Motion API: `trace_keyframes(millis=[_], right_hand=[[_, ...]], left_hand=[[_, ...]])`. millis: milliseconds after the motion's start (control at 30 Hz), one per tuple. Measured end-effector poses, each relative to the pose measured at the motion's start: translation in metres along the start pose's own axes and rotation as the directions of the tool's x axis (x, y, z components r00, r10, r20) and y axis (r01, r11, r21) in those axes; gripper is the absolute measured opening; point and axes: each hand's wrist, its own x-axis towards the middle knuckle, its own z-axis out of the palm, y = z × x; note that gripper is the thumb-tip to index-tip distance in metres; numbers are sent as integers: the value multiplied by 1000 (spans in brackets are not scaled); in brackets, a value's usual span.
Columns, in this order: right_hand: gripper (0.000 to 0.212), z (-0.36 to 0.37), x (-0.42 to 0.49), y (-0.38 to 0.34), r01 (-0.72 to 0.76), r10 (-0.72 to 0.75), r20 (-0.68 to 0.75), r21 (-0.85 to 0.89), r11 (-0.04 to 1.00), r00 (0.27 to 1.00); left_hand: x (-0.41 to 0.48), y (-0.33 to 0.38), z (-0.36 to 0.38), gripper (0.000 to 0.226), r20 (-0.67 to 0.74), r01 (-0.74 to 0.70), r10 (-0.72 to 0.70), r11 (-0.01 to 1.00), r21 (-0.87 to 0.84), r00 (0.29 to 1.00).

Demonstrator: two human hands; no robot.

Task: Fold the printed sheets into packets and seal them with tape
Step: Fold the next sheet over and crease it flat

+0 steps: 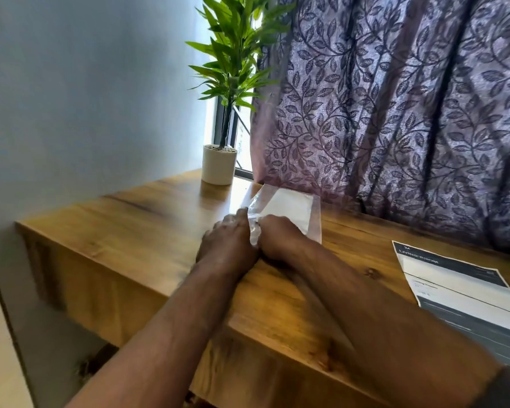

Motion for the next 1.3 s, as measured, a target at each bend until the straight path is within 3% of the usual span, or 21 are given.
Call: trace_keyframes(millis=[167, 233, 433, 633, 767, 933, 1100, 1300], right_hand=[[60, 8, 28, 6, -129, 142, 137, -97, 987, 980], [54, 4, 34, 9, -131, 145, 156, -96, 987, 977], [32, -9, 19, 10, 21, -43, -113, -197, 980, 993], [31, -13, 17, 11, 77, -84, -21, -240, 968, 996], [33, -15, 10, 6, 199, -207, 14, -342, 918, 978], [21, -20, -12, 3, 261, -333, -120, -402, 878, 935], [13, -45, -39, 8, 298, -355, -257, -234, 925, 899], [21, -98, -69, 28, 394, -364, -538, -63, 917, 760]], left_hand=[[-1, 0, -1, 78, -18, 10, -10, 1000, 14, 1000], [-1, 0, -1, 75, -32, 11, -10, 1000, 23, 999], [1, 0, -2, 67, -46, -8, 11, 998, 58, 999], [1, -2, -2, 67, -45, -10, 11, 999, 42, 999], [1, 0, -3, 65, -48, -9, 10, 1000, 23, 999], [1, -2, -1, 63, -54, -12, 13, 1000, 27, 998], [5, -7, 0, 66, -52, -19, 18, 1000, -19, 998], [7, -6, 3, 52, -11, -27, 27, 999, 18, 1000]])
